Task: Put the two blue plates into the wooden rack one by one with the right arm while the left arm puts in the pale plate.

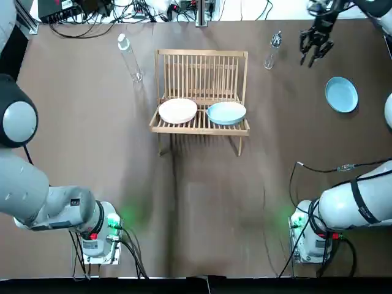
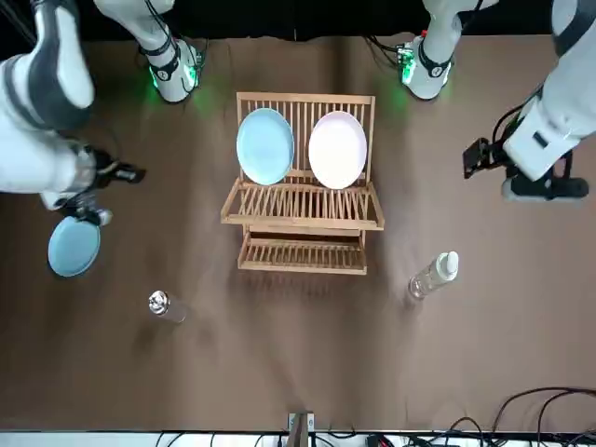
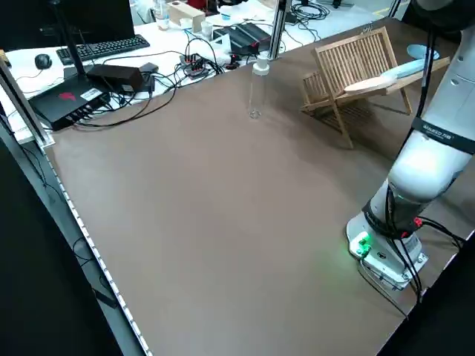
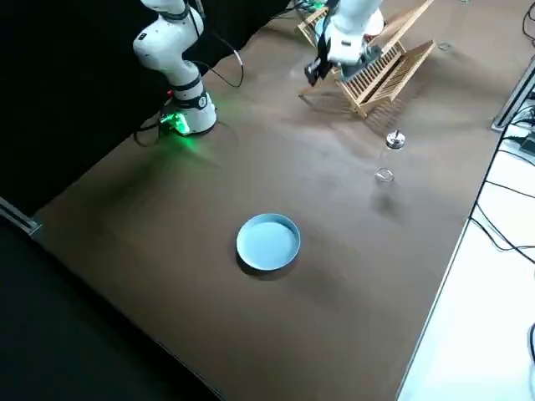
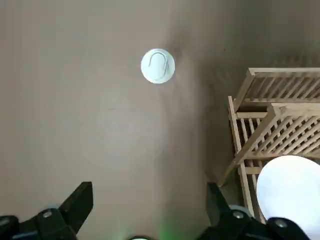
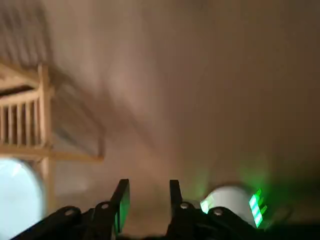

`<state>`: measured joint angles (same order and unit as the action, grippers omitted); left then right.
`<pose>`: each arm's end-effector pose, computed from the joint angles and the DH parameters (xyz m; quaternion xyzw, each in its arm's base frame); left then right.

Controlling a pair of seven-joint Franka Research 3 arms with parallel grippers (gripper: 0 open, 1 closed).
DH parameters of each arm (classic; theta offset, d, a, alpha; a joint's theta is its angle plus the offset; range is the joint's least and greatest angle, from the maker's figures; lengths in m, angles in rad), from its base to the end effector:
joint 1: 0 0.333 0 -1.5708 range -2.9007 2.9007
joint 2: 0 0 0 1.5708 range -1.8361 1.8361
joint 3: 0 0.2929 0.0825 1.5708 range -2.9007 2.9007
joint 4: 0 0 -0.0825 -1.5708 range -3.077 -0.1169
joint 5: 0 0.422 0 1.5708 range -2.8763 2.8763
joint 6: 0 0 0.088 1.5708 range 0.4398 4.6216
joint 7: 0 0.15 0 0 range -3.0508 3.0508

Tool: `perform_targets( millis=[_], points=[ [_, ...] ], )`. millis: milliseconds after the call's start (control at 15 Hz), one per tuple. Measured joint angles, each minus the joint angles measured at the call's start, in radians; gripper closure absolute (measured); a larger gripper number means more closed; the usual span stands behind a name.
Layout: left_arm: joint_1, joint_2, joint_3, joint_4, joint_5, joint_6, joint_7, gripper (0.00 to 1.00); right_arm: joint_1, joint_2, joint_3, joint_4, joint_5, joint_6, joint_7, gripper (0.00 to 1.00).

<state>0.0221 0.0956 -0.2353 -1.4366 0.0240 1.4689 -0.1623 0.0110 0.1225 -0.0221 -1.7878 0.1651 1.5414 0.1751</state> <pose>0.5946 -0.1190 0.5616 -0.9992 0.0244 0.0297 0.0065 0.5720 0.0189 0.3811 -0.9744 0.1039 0.1887 0.0649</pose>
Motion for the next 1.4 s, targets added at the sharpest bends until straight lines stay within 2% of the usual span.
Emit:
perform_targets(
  millis=[200, 267, 400, 533, 600, 800, 1000, 1267, 1400],
  points=[
    [-0.111, -0.067, 0.115, -0.041, 0.0, -0.003, 0.006, 0.0, -0.123, 0.045, -0.002, 0.0, -0.103, 0.109, -0.205, 0.35],
    [-0.125, -0.088, 0.128, -0.065, 0.0, -0.003, 0.007, 0.0, -0.159, 0.065, -0.001, 0.0, -0.124, 0.153, -0.244, 0.3],
    [-0.129, -0.114, 0.137, -0.099, 0.0, -0.002, 0.024, 0.0, -0.234, 0.11, -0.001, 0.0, -0.146, 0.252, -0.338, 0.26],
    [-0.127, -0.12, 0.141, -0.112, 0.0, -0.001, 0.052, 0.0, -0.314, 0.156, -0.001, 0.0, -0.151, 0.359, -0.446, 0.11],
    [-0.125, -0.119, 0.143, -0.115, 0.0, 0.0, 0.065, 0.0, -0.353, 0.18, -0.002, 0.0, -0.151, 0.417, -0.508, 0.06],
    [-0.101, -0.119, 0.149, -0.12, -0.019, 0.002, 0.081, 0.0, -0.454, 0.275, -0.002, 0.015, -0.152, 0.559, -0.655, 0.07],
    [-0.076, -0.119, 0.151, -0.12, -0.027, 0.005, 0.085, 0.0, -0.539, 0.391, -0.001, 0.056, -0.153, 0.666, -0.751, 0.13],
    [-0.076, -0.119, 0.15, -0.12, -0.028, 0.006, 0.084, 0.0, -0.625, 0.487, 0.0, 0.082, -0.151, 0.712, -0.819, 0.17],
    [-0.076, -0.119, 0.15, -0.12, -0.027, 0.006, 0.082, 0.0, -0.649, 0.506, 0.001, 0.085, -0.141, 0.713, -0.822, 0.35]
  ],
)
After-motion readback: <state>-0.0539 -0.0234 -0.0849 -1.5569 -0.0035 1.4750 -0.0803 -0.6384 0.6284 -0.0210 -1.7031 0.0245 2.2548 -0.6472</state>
